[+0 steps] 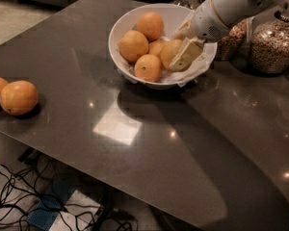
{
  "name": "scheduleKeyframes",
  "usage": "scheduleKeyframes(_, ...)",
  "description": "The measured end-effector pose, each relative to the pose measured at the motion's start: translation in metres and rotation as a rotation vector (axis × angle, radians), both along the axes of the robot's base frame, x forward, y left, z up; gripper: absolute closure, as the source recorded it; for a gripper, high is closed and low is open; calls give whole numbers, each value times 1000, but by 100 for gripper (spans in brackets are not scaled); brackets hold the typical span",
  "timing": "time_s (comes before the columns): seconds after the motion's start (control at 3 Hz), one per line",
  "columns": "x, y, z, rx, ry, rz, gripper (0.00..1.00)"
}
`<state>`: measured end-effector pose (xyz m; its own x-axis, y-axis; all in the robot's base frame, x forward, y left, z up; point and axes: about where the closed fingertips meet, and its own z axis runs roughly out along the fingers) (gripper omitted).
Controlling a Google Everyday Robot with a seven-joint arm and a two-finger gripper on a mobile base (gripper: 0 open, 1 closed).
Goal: Pick orange from white bowl
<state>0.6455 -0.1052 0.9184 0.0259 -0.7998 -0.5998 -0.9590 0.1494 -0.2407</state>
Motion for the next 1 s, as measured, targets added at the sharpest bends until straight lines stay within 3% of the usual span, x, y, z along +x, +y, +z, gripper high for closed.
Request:
scheduleKeyframes(0.67,-12,2,60,150,-68,51,100)
scheduleKeyframes(1.0,-12,2,60,150,-68,51,100)
